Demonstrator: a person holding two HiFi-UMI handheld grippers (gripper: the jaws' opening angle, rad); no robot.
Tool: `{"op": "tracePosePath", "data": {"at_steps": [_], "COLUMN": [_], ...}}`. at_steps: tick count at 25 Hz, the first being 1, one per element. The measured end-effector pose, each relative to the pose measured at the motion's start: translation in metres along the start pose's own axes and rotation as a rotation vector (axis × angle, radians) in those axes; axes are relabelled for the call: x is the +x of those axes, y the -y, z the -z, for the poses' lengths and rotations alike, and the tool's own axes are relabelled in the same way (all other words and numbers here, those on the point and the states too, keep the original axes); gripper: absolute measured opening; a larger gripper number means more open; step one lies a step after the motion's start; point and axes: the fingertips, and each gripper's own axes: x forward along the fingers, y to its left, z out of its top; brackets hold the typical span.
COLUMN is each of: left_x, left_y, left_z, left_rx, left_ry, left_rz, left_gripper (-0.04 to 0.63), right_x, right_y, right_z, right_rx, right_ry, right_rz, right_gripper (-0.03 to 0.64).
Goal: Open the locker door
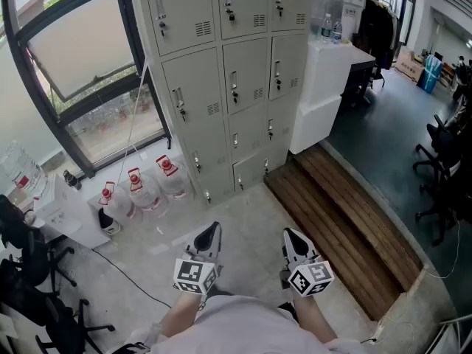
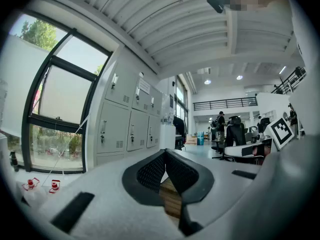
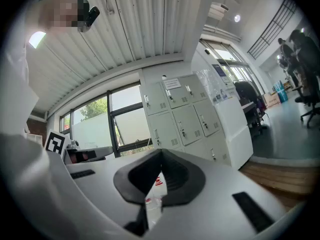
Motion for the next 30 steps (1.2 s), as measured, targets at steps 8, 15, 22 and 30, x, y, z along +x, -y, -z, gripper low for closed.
{"op": "tracePosePath", "data": {"at_steps": [8,15,22,30], "left_x": [0.007,0.010,0.006,0.017], "left_y": [-0.004,-0.009,-0.031,-0.120], "left_z": [0.000,0.003,0.000,0.005], "left_rx": [0.005,0.003,0.056,0.021], "left_ry": [-0.007,-0.015,-0.021,-0.018], "left_rz": [0.001,-0.007,-0.060,-0.151], "left_gripper": [0.008,0.009,0.009,0.009], "right_x": [0.008,0.017,0.052,0.137], "right_y": [0.000,-0.005,-0.021,-0.051], "right_z": [-0.001,0.000,0.008,0.029], "right_rx": [-0.013,-0.025,-0.040,-0.057], "right_ry": [-0.002,0.003,-0.025,-0.072], "right_rz": [-0.007,-0.033,-0.097,-0.170], "right_gripper": [0.012,0.012,0.012,0.012]}}
